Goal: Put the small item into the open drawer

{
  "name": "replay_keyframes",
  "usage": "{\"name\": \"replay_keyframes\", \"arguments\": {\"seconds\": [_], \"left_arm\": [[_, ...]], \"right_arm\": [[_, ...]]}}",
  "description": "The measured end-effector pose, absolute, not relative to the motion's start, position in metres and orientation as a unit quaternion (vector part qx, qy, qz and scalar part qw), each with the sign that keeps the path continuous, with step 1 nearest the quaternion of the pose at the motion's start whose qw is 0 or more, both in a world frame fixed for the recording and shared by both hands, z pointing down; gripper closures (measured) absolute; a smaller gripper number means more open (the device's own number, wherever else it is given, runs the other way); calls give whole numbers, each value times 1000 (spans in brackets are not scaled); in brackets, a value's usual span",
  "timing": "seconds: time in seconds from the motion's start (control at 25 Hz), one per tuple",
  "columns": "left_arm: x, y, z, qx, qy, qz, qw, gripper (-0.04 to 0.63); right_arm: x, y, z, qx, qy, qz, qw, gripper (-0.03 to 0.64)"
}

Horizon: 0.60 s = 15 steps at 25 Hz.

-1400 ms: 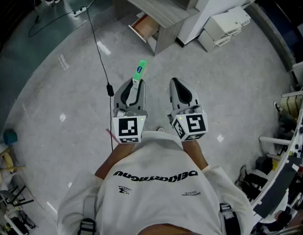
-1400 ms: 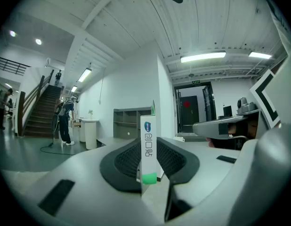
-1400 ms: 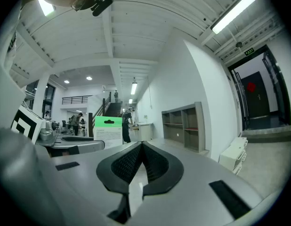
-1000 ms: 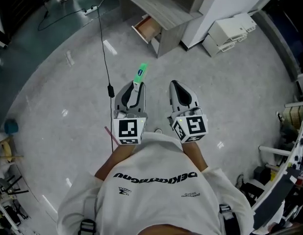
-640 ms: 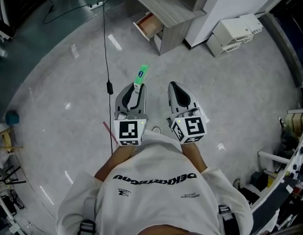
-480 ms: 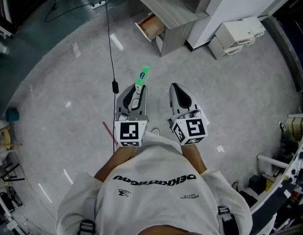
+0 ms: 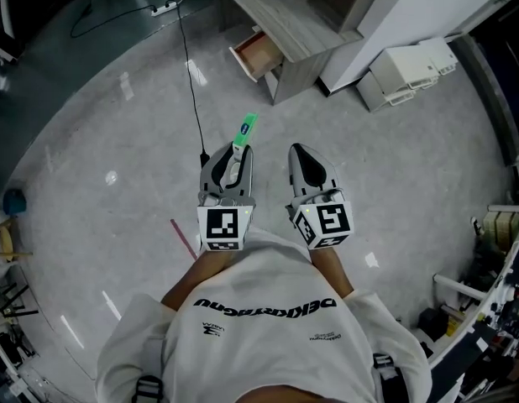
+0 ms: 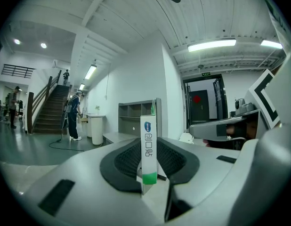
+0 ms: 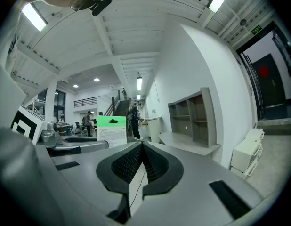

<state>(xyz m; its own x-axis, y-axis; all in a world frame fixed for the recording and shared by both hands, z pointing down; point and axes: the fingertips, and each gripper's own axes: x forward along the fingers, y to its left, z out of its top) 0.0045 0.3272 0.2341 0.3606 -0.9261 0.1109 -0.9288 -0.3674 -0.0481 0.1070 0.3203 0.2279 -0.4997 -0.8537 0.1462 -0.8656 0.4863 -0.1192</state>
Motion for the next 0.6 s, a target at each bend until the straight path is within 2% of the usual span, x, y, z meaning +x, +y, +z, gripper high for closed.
{"name": "replay_keyframes", "arguments": {"seconds": [0.6], "left_arm": [[-31,133,214,850,-519,90,9,491]], "right_arm": [[69,128,211,533,-838,111,37,588]]}}
